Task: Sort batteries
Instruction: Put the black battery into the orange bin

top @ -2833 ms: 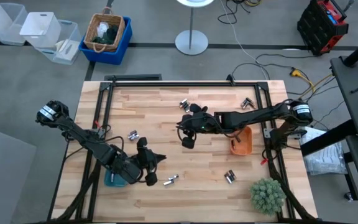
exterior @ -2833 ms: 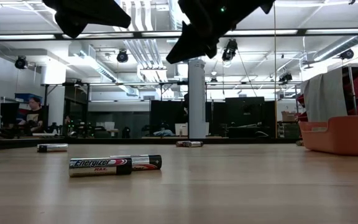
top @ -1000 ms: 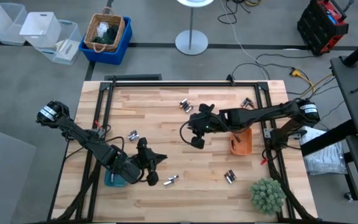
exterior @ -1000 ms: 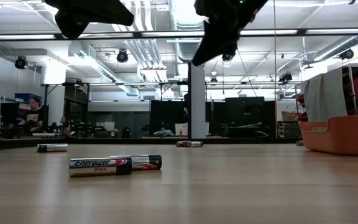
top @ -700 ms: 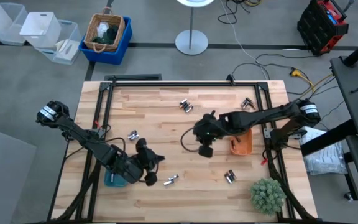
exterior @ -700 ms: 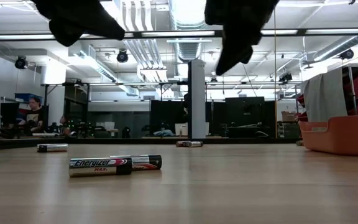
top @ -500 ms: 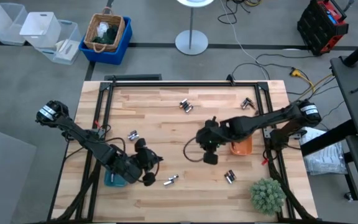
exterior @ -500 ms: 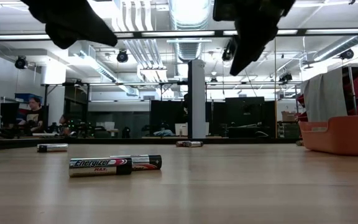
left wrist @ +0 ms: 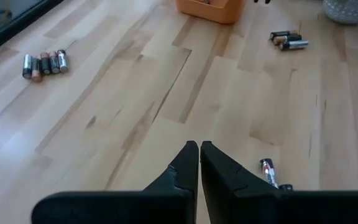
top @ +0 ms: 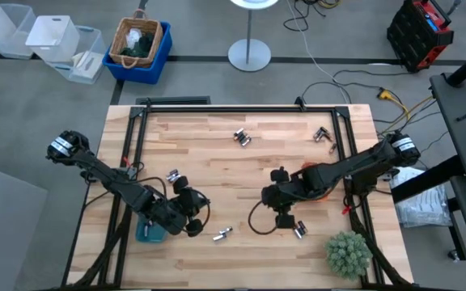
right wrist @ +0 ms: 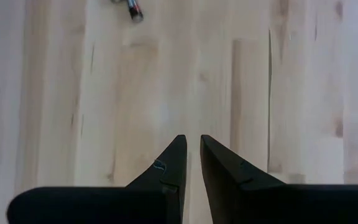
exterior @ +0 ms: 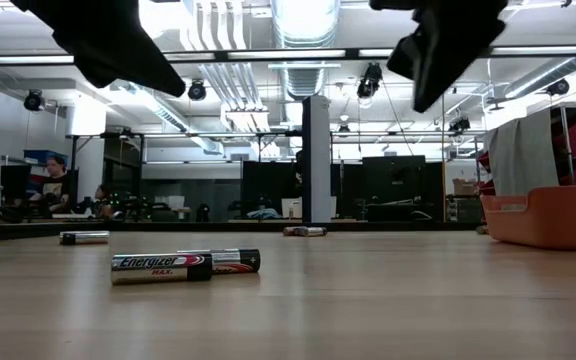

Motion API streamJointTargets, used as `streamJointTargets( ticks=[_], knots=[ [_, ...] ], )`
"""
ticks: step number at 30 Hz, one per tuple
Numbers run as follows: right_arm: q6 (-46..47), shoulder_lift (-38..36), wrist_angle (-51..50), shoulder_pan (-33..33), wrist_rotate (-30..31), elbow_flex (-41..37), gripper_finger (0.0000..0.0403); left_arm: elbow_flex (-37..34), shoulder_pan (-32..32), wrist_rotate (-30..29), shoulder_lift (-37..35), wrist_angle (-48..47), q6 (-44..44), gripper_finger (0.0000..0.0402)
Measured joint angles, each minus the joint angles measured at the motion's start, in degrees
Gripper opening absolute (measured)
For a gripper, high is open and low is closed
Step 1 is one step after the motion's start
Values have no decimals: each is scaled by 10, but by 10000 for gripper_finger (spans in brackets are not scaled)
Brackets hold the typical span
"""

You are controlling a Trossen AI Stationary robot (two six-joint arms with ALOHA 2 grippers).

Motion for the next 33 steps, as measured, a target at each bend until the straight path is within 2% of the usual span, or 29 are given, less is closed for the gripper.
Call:
streamJointTargets(
  ticks=[8,16,23,33],
  knots=[
    [21,-1,-34,34,0,0,38,61,9,0,12,21,140,0],
    [84,-6,-83,101,0,0,38,114,9,0,43,21,262,0],
    [115,-10,-80,146,15,0,38,128,9,0,66,15,274,0],
    [105,-10,-78,146,30,0,38,128,9,0,69,4,249,0]
  ],
)
